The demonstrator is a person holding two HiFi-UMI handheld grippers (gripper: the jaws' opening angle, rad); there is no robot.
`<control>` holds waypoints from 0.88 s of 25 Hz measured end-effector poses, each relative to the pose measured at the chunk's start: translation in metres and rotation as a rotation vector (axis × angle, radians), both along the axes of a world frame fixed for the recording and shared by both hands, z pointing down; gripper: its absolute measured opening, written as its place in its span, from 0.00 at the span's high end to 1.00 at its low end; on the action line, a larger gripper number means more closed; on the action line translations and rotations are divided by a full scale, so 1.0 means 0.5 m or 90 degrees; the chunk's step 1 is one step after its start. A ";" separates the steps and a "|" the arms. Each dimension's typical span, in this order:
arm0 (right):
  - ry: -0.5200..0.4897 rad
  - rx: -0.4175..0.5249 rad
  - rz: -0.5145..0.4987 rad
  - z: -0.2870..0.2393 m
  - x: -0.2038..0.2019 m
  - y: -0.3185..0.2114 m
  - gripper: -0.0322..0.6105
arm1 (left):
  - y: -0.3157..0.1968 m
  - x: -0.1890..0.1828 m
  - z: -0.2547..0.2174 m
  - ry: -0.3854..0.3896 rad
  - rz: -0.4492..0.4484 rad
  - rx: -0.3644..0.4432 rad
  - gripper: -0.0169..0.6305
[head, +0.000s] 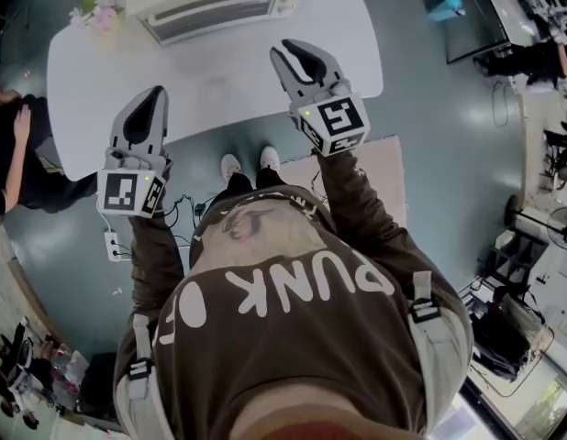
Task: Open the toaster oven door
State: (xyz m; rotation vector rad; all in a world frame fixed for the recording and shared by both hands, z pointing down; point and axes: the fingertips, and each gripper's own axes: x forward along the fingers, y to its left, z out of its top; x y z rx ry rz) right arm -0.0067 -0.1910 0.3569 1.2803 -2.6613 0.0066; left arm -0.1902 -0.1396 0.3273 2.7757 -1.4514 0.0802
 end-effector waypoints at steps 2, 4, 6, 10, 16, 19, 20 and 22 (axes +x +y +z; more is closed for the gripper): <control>0.012 -0.009 0.021 0.015 0.008 -0.064 0.82 | -0.016 0.006 -0.001 -0.003 -0.002 0.000 0.97; 0.022 -0.021 0.047 0.032 0.020 -0.131 0.82 | -0.030 0.016 -0.005 -0.008 -0.001 0.002 0.97; 0.032 -0.043 0.072 0.054 0.033 -0.197 0.81 | -0.042 0.024 -0.011 -0.009 0.000 0.005 0.97; 0.050 -0.102 0.116 0.097 0.051 -0.312 0.80 | -0.065 0.037 -0.020 -0.010 -0.001 0.002 0.97; 0.044 -0.195 0.135 0.148 0.044 -0.383 0.74 | -0.078 0.038 -0.014 -0.005 -0.001 -0.006 0.97; 0.035 -0.226 0.144 0.166 0.046 -0.395 0.74 | -0.080 0.039 -0.012 -0.001 -0.001 -0.008 0.97; 0.032 -0.236 0.146 0.171 0.045 -0.399 0.74 | -0.081 0.039 -0.010 0.000 -0.001 -0.009 0.97; 0.026 -0.254 0.149 0.181 0.044 -0.410 0.74 | -0.086 0.039 -0.008 0.001 -0.001 -0.010 0.97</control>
